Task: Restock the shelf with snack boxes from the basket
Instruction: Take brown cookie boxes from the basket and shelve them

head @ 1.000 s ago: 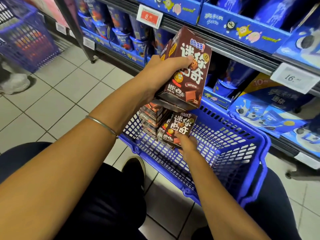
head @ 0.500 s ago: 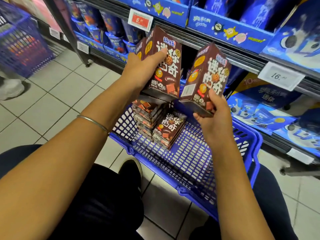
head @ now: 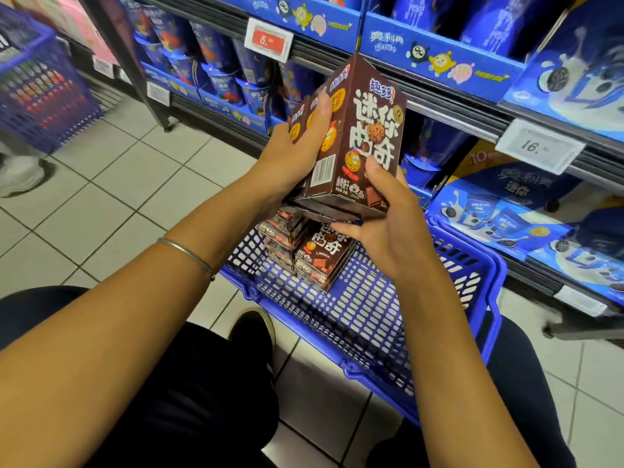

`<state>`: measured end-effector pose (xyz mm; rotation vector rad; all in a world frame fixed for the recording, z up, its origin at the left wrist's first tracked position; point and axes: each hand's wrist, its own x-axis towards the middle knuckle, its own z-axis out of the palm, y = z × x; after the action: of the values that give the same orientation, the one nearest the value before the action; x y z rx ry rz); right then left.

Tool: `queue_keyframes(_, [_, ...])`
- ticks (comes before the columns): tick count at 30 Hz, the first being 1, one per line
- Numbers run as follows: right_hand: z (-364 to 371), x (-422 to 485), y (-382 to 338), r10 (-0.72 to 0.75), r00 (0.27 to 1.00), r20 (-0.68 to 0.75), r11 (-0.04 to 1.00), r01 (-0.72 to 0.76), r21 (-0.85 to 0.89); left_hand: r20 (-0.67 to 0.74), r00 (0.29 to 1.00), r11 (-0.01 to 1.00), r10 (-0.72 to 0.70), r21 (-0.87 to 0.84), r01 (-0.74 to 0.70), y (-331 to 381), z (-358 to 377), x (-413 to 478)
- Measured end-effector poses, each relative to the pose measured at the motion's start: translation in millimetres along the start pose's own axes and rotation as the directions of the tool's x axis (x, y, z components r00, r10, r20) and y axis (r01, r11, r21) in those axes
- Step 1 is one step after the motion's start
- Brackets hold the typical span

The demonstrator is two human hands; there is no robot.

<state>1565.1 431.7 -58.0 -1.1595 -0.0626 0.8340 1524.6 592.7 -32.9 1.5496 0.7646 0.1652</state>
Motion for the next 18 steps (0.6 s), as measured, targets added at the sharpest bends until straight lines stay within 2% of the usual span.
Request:
queue_keyframes(6, [4,-2,-11,0.001,1.000,-0.007,0.995,-0.001,-0.098,0.219,0.972,0.996,-0.083,-0.006,0.086,23,-1,-21])
queue_keyframes(7, [5,-2,-11,-0.001,1.000,-0.003,0.994,0.000,-0.112,0.320,0.947,0.999,0.025,-0.033,-0.016,20,-6,-27])
queue_keyframes(9, [7,-2,-11,0.004,1.000,-0.001,0.991,-0.004,-0.134,0.325,0.945,0.972,0.016,-0.226,0.062,21,-10,-32])
queue_keyframes(11, [10,-3,-10,0.006,1.000,-0.002,0.990,-0.006,-0.139,0.338,0.941,0.973,0.026,-0.225,0.054,27,-11,-27])
queue_keyframes(12, [13,-3,-10,0.006,1.000,-0.004,0.991,-0.007,-0.137,0.313,0.948,0.983,0.058,-0.181,0.000,31,-13,-25])
queue_keyframes(14, [15,-3,-12,0.004,1.000,-0.006,0.988,-0.005,-0.157,0.214,0.970,0.986,-0.111,-0.098,0.135,36,-12,-37])
queue_keyframes(18, [11,-3,-13,-0.014,1.000,0.019,0.975,0.018,-0.221,0.165,0.982,0.982,-0.092,-0.150,0.118,26,-14,-33])
